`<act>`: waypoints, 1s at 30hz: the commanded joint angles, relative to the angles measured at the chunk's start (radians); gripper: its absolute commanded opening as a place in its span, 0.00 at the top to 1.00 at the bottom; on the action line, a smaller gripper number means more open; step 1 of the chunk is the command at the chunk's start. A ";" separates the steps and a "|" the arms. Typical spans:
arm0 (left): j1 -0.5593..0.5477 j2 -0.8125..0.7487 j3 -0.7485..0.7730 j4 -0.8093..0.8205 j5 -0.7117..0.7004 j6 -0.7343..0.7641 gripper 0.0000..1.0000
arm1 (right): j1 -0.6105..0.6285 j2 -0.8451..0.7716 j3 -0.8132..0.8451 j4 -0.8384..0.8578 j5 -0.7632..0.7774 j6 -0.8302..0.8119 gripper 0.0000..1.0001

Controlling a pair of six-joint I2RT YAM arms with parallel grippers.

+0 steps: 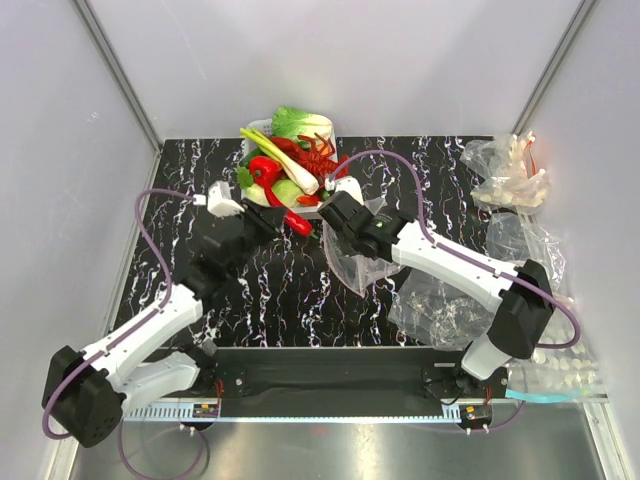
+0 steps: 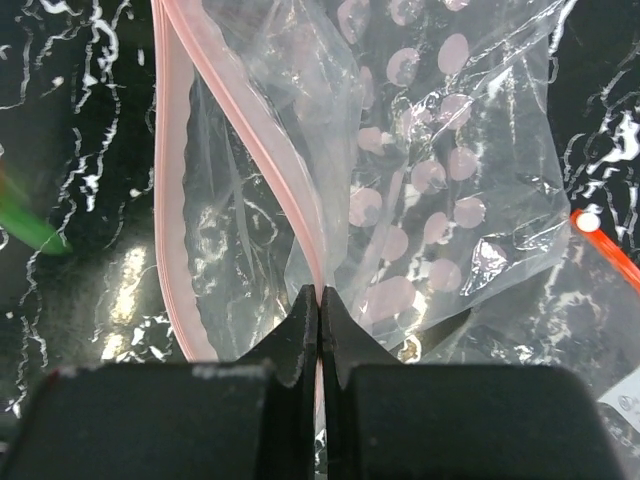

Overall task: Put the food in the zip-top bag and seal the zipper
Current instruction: Place the fake vegetable in the zipper food storage bag.

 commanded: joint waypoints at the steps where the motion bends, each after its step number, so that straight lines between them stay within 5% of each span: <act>1: -0.077 -0.053 -0.073 0.189 -0.076 0.007 0.82 | -0.007 0.017 0.055 -0.006 -0.049 0.013 1.00; 14: -0.263 -0.001 -0.182 0.459 -0.168 0.122 0.84 | -0.008 0.003 0.087 0.003 -0.171 0.047 1.00; 30: -0.367 0.221 -0.069 0.352 -0.314 0.232 0.85 | -0.007 -0.023 0.133 -0.015 -0.214 0.088 1.00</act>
